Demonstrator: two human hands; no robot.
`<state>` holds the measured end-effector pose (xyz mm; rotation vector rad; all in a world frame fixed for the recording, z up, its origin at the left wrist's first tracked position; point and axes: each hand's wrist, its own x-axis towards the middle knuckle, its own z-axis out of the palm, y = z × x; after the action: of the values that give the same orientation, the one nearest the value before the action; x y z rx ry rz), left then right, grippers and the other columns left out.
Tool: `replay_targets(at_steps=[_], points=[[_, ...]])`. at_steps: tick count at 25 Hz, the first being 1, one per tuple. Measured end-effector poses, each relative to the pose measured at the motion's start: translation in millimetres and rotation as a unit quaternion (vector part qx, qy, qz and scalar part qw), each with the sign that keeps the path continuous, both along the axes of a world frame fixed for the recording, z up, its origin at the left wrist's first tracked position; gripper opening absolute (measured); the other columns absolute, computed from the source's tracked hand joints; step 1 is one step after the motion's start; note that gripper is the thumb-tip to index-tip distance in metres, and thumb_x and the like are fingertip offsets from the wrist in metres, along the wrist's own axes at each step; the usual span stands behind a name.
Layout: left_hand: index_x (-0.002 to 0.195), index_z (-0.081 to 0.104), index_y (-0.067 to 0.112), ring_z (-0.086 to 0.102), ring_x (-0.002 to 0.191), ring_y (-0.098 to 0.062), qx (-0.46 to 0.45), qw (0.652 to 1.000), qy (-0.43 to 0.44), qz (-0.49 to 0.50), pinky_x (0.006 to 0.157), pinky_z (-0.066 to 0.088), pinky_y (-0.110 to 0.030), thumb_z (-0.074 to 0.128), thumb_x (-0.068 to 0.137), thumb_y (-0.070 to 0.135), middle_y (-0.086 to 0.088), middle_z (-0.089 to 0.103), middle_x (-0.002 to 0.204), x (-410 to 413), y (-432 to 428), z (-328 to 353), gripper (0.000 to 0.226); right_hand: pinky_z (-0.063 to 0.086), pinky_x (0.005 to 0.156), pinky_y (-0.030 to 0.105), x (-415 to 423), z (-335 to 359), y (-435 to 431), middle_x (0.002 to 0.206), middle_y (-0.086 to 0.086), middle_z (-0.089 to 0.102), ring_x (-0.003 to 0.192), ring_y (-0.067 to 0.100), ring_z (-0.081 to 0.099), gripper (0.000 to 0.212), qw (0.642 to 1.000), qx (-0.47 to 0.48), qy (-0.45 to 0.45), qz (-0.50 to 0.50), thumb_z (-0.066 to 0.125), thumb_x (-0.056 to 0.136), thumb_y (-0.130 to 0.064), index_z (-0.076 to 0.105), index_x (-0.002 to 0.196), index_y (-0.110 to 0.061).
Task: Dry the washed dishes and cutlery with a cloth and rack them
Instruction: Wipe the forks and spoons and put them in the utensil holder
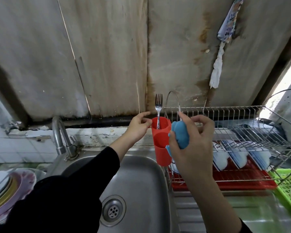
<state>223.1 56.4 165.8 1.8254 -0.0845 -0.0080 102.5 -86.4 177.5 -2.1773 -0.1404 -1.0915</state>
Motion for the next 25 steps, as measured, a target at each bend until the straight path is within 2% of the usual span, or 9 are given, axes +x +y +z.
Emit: replay_targets(at_steps=[3, 5, 7, 9, 13, 16, 20, 25], points=[[0.131, 0.054, 0.018, 0.058, 0.091, -0.01, 0.002, 0.999, -0.039, 0.023, 0.083, 0.047, -0.023, 0.053, 0.098, 0.018, 0.005, 0.059, 0.095, -25.6, 27.3, -8.9, 0.033, 0.043, 0.077, 0.005, -11.4, 1.1, 19.8, 0.122, 0.001, 0.037, 0.094, -0.003, 0.038, 0.046, 0.998, 0.009, -0.041, 0.049, 0.065, 0.084, -0.028, 0.058, 0.128, -0.017], [0.126, 0.057, 0.02, 0.056, 0.085, -0.005, 0.023, 0.997, -0.068, 0.043, 0.073, 0.045, -0.012, 0.055, 0.097, 0.017, 0.005, 0.059, 0.097, -46.3, 51.8, -15.2, 0.029, 0.041, 0.085, 0.004, -17.6, -4.7, 38.7, 0.12, -0.003, 0.037, 0.098, -0.003, 0.042, 0.043, 0.995, 0.025, -0.044, 0.087, 0.063, 0.085, -0.029, 0.059, 0.126, -0.017], [0.125, 0.057, 0.02, 0.054, 0.086, -0.003, 0.063, 0.992, -0.09, 0.063, 0.07, 0.043, -0.008, 0.056, 0.096, 0.014, 0.004, 0.058, 0.103, -67.5, 80.9, -23.4, 0.03, 0.037, 0.089, 0.003, -22.6, -17.0, 62.3, 0.118, 0.001, 0.042, 0.102, -0.004, 0.043, 0.042, 0.992, 0.035, -0.028, 0.119, 0.062, 0.084, -0.029, 0.061, 0.123, -0.015], [0.126, 0.057, 0.02, 0.055, 0.091, -0.005, 0.108, 0.986, -0.101, 0.074, 0.074, 0.043, -0.01, 0.056, 0.096, 0.014, 0.004, 0.058, 0.108, -86.8, 111.4, -36.2, 0.031, 0.034, 0.09, 0.0, -27.0, -33.7, 87.1, 0.115, 0.005, 0.046, 0.101, -0.008, 0.042, 0.041, 0.99, 0.035, 0.006, 0.138, 0.065, 0.083, -0.026, 0.063, 0.121, -0.012], [0.126, 0.059, 0.017, 0.056, 0.104, -0.011, 0.203, 0.97, -0.108, 0.081, 0.091, 0.045, -0.024, 0.055, 0.094, 0.013, 0.005, 0.055, 0.113, -122.9, 176.0, -66.3, 0.032, 0.031, 0.088, -0.002, -35.5, -73.3, 149.5, 0.112, 0.007, 0.05, 0.1, -0.013, 0.043, 0.039, 0.98, 0.046, 0.078, 0.176, 0.068, 0.079, -0.018, 0.066, 0.117, -0.011], [0.124, 0.06, 0.012, 0.056, 0.111, -0.02, 0.259, 0.956, -0.101, 0.091, 0.099, 0.043, -0.034, 0.056, 0.092, 0.01, -0.004, 0.058, 0.118, -143.8, 224.2, -84.1, 0.032, 0.032, 0.086, -0.002, -40.8, -98.6, 197.8, 0.109, 0.004, 0.05, 0.094, -0.006, 0.045, 0.035, 0.972, 0.049, 0.1, 0.208, 0.067, 0.08, -0.019, 0.067, 0.115, -0.012], [0.121, 0.062, 0.01, 0.057, 0.11, -0.027, 0.318, 0.937, -0.097, 0.108, 0.097, 0.039, -0.028, 0.057, 0.089, 0.006, -0.011, 0.06, 0.114, -161.8, 291.5, -105.0, 0.033, 0.035, 0.09, 0.006, -45.0, -123.6, 262.3, 0.105, 0.005, 0.052, 0.094, 0.007, 0.051, 0.032, 0.958, 0.039, 0.113, 0.259, 0.067, 0.081, -0.016, 0.068, 0.112, -0.008], [0.12, 0.063, 0.006, 0.054, 0.112, -0.033, 0.354, 0.921, -0.053, 0.153, 0.095, 0.039, -0.032, 0.054, 0.087, 0.001, -0.017, 0.059, 0.116, -160.3, 378.6, -136.8, 0.034, 0.034, 0.086, 0.003, -42.2, -146.5, 330.8, 0.106, 0.002, 0.05, 0.095, 0.005, 0.05, 0.036, 0.941, 0.008, 0.162, 0.296, 0.068, 0.079, -0.015, 0.067, 0.115, -0.009]])
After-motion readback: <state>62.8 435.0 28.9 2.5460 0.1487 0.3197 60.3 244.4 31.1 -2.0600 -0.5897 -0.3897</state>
